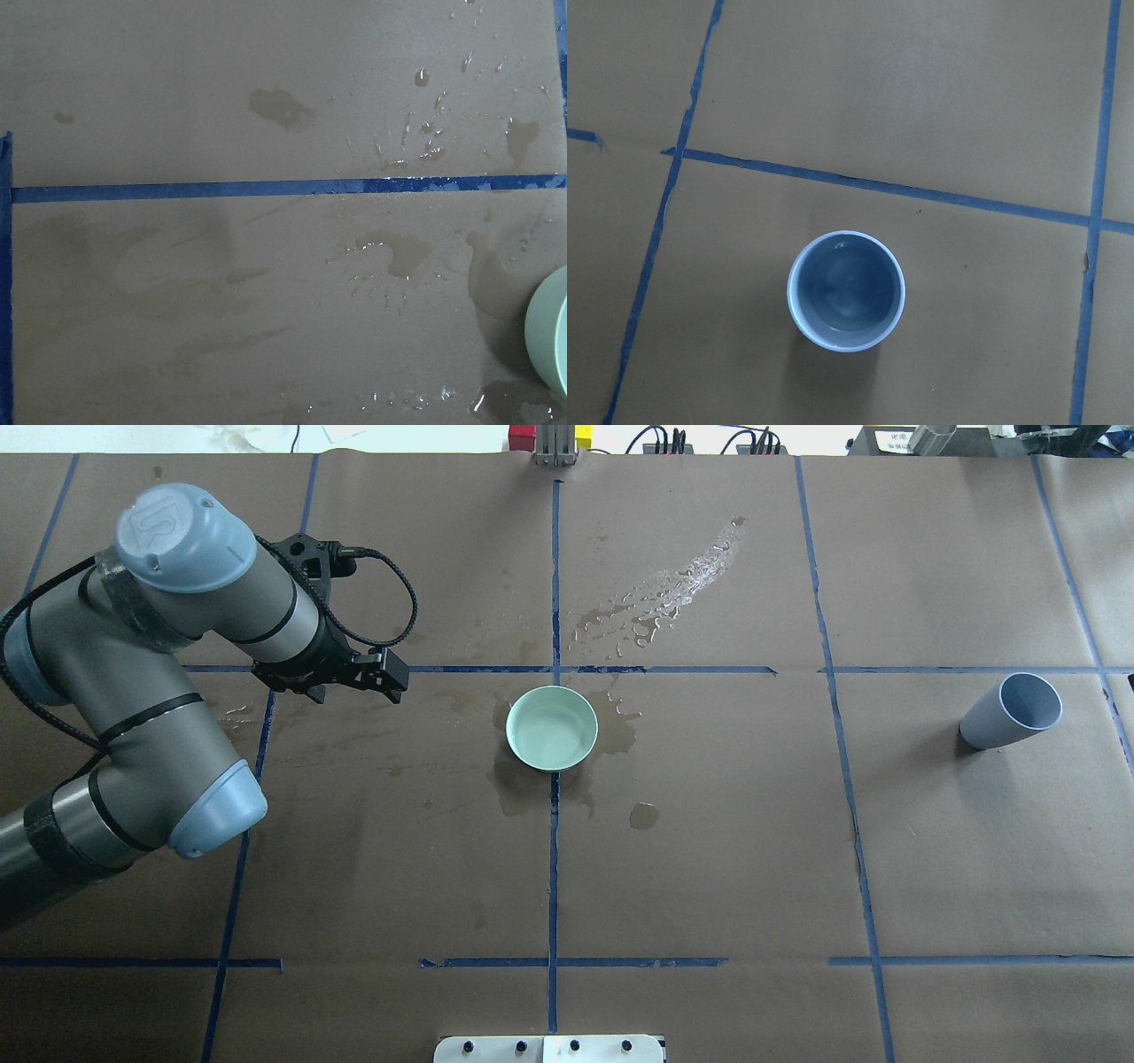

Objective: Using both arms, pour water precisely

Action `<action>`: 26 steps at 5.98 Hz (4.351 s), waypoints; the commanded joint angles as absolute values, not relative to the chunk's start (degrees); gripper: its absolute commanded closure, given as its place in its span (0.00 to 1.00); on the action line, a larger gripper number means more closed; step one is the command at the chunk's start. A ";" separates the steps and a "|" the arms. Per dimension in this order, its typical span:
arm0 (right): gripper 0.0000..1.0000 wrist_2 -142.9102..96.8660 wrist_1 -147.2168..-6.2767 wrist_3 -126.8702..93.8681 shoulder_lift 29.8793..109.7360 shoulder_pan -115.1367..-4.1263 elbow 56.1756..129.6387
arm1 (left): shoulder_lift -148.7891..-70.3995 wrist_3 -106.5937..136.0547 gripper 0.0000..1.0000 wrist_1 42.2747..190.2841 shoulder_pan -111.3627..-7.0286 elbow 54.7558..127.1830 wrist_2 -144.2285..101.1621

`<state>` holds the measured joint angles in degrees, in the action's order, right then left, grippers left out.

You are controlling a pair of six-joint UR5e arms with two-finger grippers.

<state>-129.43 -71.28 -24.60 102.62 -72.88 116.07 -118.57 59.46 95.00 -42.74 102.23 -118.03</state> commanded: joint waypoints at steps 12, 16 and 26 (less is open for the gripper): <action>0.00 -68.57 -16.35 -58.89 105.22 -31.99 89.05 | -118.39 59.76 0.00 95.19 -42.54 102.39 -117.86; 0.00 -64.86 -16.09 -58.71 103.01 -31.99 88.42 | -118.39 59.68 0.00 95.19 -42.54 102.39 -117.86; 0.00 -61.70 -16.08 -58.62 101.60 -32.17 86.66 | -118.39 59.68 0.00 95.27 -42.54 102.48 -117.77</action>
